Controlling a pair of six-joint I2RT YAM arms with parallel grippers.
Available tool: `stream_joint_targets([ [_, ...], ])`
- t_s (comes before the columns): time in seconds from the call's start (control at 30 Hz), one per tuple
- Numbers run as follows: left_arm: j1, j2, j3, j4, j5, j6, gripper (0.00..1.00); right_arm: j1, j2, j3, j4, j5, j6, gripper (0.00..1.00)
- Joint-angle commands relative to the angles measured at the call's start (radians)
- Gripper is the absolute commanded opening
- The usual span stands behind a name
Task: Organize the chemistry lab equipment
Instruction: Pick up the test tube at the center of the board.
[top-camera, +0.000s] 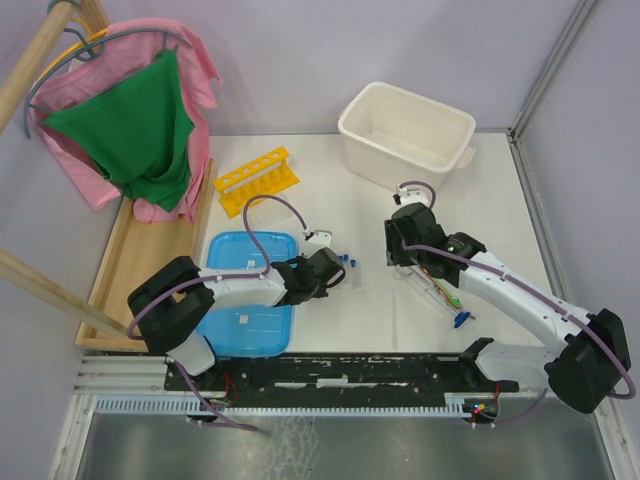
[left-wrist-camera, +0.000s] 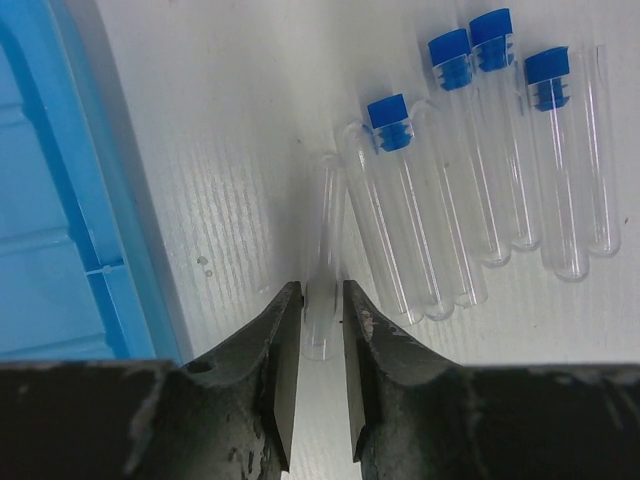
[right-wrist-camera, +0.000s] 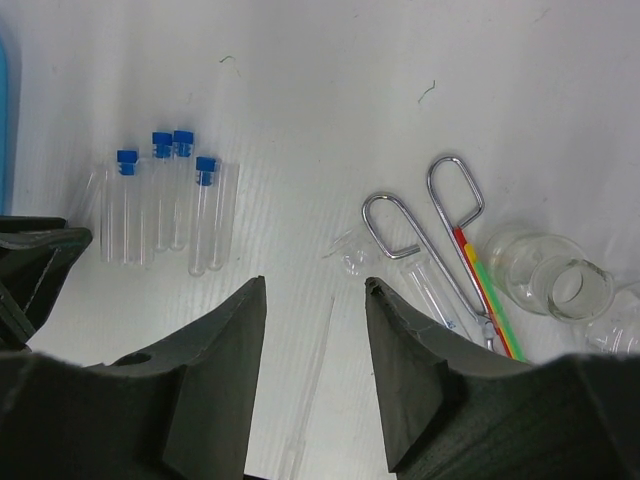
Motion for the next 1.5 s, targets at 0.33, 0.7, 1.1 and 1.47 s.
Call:
stream_joint_targets([
  [0.33,-0.008,0.001,-0.005,-0.028,0.014,-0.024,0.35,0.005,0.022,0.013,0.050,-0.042,-0.006,0.62],
  [0.7,-0.008,-0.012,-0.034,-0.020,0.025,-0.016,0.03,0.006,0.023,0.017,0.052,-0.065,-0.003,0.61],
  [1.1,-0.043,-0.434,-0.247,0.219,0.045,0.144,0.03,0.005,0.047,0.035,0.140,-0.329,-0.010,0.59],
  [1.47,-0.258,-0.749,-0.397,0.343,-0.098,0.376,0.03,0.013,0.096,0.115,0.224,-0.840,-0.005,0.54],
])
